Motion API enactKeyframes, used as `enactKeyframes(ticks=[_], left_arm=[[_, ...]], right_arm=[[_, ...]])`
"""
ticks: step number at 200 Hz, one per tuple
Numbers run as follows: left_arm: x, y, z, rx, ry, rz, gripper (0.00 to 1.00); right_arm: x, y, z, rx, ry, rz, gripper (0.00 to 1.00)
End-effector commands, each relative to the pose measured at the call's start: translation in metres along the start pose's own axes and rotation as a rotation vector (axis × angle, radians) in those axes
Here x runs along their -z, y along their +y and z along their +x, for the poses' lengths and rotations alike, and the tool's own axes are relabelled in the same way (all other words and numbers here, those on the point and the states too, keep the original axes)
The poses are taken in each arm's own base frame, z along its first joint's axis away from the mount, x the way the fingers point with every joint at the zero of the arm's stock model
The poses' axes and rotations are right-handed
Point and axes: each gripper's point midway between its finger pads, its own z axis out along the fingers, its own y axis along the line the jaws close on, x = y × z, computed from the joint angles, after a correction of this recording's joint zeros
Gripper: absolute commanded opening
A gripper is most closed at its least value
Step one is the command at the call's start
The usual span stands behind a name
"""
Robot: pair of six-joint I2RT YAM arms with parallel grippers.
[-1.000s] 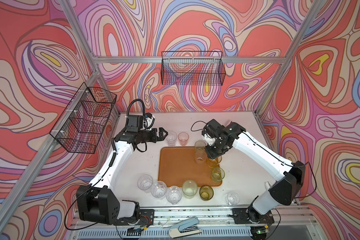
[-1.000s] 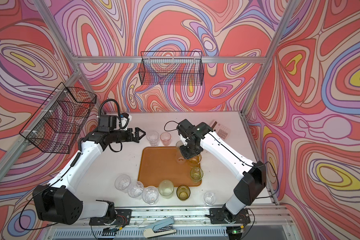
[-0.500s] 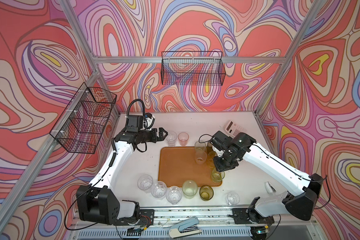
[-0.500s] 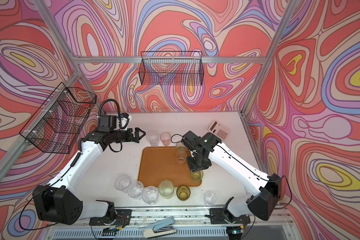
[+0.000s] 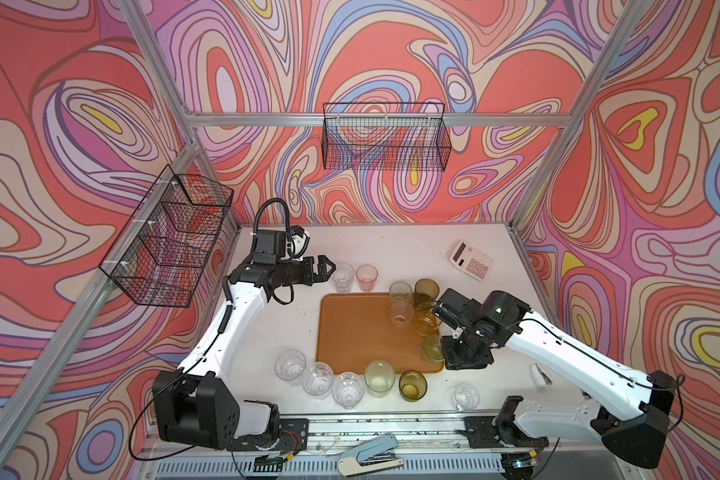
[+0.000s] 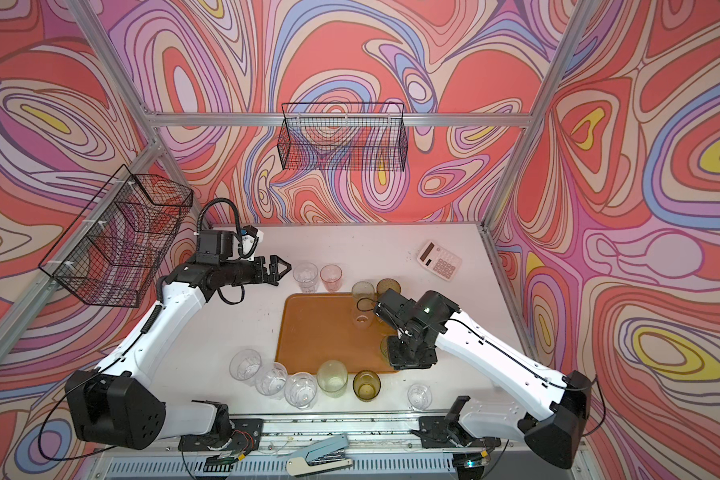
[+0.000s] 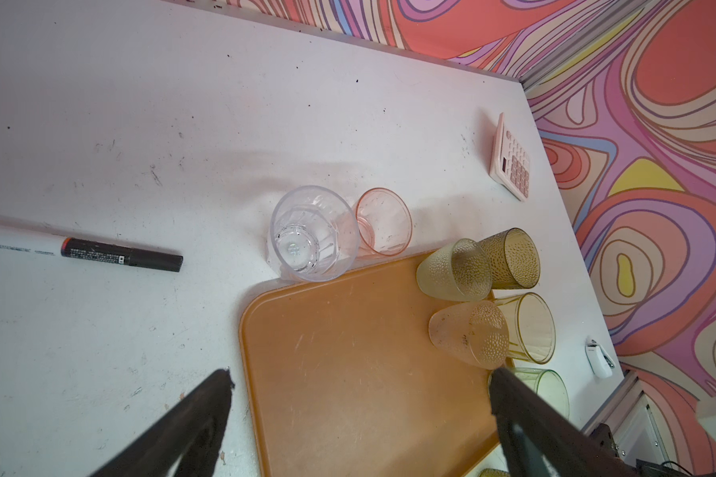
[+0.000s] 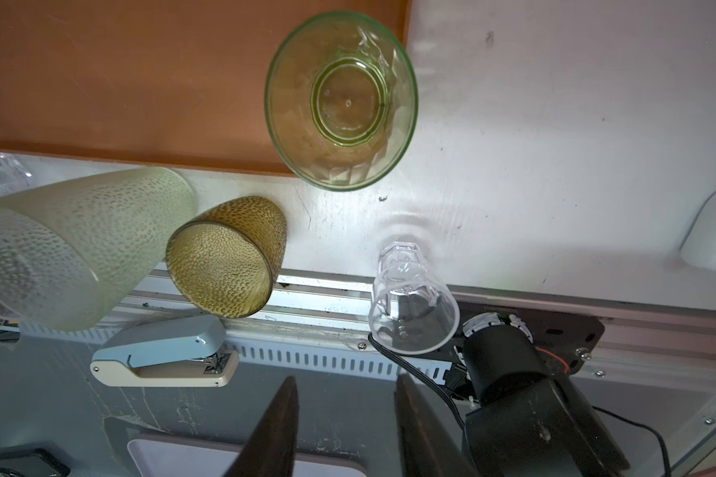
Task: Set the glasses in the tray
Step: 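Move the right gripper to the clear faceted glass nearest the robot, then lower the right gripper onto the clear glass rim and close it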
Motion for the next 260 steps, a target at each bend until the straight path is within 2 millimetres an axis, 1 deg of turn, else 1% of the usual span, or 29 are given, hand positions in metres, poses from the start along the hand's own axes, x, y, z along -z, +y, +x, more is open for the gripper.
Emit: enactKeyframes(ticks=[1,27,51,65,147,204,238,260], left_arm=[[0.003,-0.003,0.001,-0.018,0.004,-0.004,1.0],[0.003,-0.003,0.002,-0.016,0.008,-0.003,1.0],[0.002,-0.003,0.002,-0.016,0.008,-0.003,1.0],[0.002,-0.003,0.002,-0.016,0.009,-0.003,1.0],[0.001,-0.003,0.002,-0.012,0.012,0.002,1.0],[0.001,-0.003,0.002,-0.012,0.011,0.002,1.0],[0.001,-0.003,0.003,-0.01,0.014,0.002,1.0],[0.001,-0.003,0.003,-0.01,0.012,0.004,1.0]], right_arm=[[-0.004,-0.004,0.008,-0.069,-0.001,-0.007,0.4],[-0.011,-0.007,0.011,-0.108,-0.006,-0.008,0.4],[-0.022,-0.006,0.017,-0.142,0.006,-0.028,0.38],[-0.028,-0.01,0.02,-0.163,0.014,-0.014,0.38],[-0.058,-0.012,0.029,-0.203,0.054,-0.014,0.38],[-0.079,-0.014,0.032,-0.211,0.061,-0.001,0.33],[-0.089,-0.012,0.031,-0.206,0.063,-0.002,0.29],[-0.093,-0.013,0.031,-0.201,0.066,0.009,0.25]])
